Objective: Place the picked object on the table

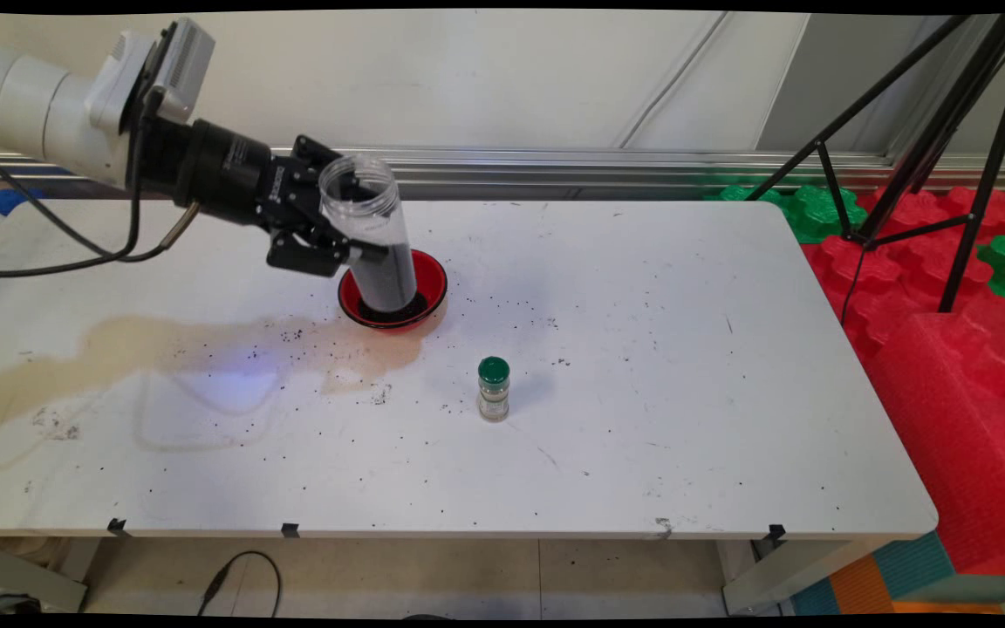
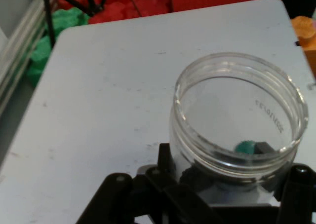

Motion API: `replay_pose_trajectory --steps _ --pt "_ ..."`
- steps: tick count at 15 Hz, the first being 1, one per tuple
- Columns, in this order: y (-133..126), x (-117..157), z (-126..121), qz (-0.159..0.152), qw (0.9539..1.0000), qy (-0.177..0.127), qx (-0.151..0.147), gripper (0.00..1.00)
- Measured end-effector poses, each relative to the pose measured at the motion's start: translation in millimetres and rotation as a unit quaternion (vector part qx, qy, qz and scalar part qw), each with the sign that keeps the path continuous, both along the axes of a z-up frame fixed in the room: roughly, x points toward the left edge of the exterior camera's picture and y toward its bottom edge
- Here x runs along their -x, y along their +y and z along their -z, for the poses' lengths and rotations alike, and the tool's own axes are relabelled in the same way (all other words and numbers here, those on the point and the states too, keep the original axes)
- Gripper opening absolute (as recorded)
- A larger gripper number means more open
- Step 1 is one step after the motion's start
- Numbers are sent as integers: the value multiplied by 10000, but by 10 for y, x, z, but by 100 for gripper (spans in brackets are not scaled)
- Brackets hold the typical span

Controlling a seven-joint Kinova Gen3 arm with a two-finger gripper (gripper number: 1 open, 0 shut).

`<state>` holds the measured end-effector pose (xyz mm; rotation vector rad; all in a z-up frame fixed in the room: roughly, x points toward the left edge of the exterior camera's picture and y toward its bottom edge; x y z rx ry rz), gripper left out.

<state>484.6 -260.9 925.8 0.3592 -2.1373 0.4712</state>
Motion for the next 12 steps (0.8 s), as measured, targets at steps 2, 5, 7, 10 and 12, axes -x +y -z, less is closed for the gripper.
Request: replay_pose_trajectory --steps 2,5,7,10,12 --pt "46 -16 67 33 9999 73 -138 0" --pt "111 -61 221 92 9993 162 -338 0" --pt "141 -101 346 125 9987 190 -447 0" --pt "165 -170 539 169 9980 179 -575 0" --pt "170 -218 658 186 9976 166 -647 0"
